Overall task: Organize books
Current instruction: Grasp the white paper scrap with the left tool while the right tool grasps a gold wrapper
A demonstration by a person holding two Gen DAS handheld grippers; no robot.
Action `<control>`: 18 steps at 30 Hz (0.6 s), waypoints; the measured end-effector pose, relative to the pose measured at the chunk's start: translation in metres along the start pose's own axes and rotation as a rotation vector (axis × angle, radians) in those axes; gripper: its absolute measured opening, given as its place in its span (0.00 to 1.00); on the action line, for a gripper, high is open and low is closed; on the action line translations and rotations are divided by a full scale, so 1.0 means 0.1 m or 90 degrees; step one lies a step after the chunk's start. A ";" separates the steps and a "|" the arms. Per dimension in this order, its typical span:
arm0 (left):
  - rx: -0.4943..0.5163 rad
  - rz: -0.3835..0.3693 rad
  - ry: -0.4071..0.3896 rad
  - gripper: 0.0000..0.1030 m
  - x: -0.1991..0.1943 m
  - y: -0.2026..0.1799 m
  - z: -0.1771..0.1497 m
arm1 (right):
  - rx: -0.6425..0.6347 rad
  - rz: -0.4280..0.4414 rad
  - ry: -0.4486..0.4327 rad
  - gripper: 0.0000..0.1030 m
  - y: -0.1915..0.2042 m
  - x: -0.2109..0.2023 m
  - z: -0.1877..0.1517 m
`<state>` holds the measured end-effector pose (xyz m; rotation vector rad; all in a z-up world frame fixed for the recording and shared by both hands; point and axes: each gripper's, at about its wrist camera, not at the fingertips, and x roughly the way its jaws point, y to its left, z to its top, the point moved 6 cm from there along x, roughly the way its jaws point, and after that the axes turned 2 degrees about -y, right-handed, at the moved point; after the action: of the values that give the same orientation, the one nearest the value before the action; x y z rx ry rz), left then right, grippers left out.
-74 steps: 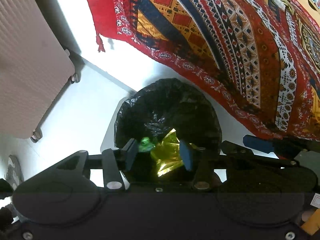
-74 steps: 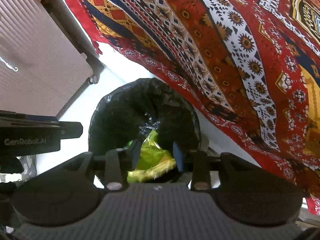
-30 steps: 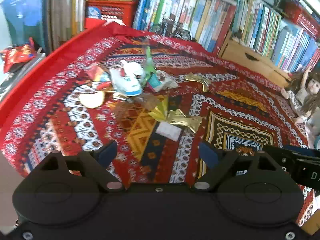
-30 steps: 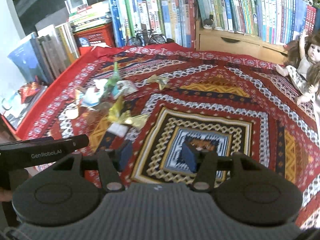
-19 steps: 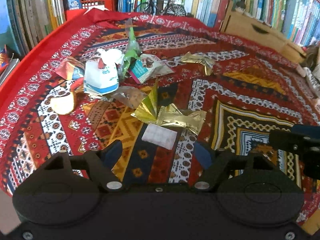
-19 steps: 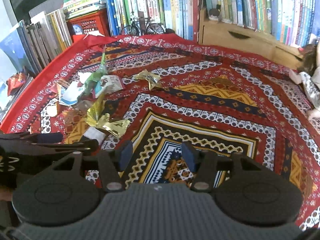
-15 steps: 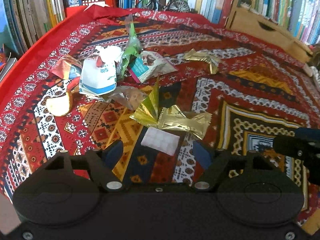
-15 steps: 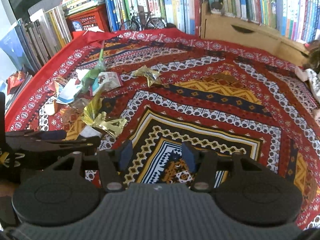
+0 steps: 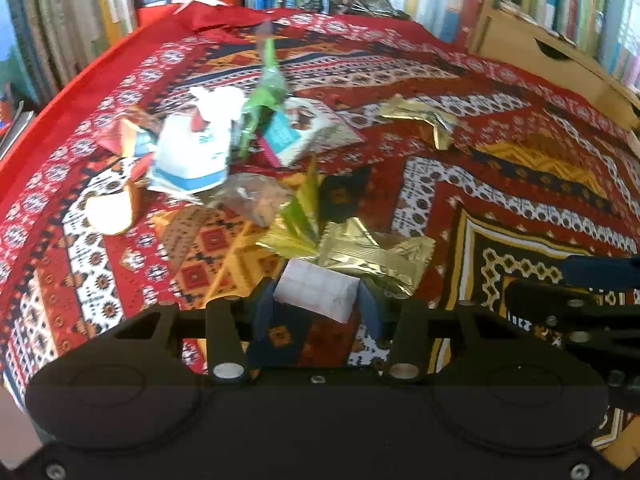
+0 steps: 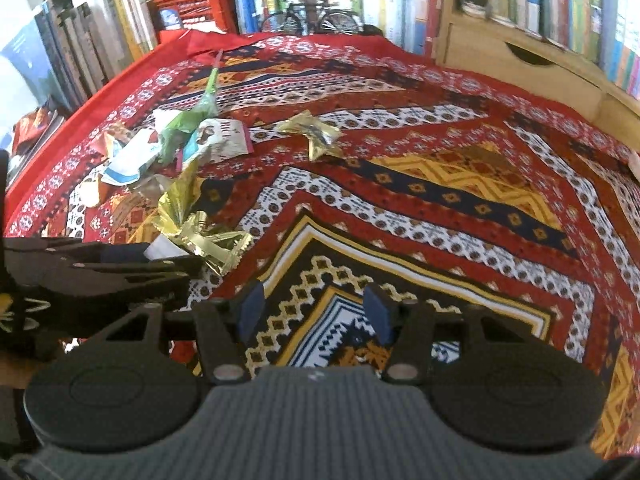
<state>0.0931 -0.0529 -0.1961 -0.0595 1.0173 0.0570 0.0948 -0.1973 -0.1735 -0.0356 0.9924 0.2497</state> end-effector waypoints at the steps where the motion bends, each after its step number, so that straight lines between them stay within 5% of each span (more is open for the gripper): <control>1: -0.004 0.002 0.000 0.42 -0.02 0.02 0.00 | -0.009 0.004 0.003 0.67 0.03 0.03 0.02; 18: -0.128 0.076 0.014 0.42 -0.17 0.74 -0.13 | -0.174 0.044 0.016 0.68 0.74 0.53 0.28</control>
<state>0.0676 0.0192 -0.1905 -0.1838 1.0346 0.2677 0.1286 -0.1118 -0.1960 -0.2542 0.9806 0.4483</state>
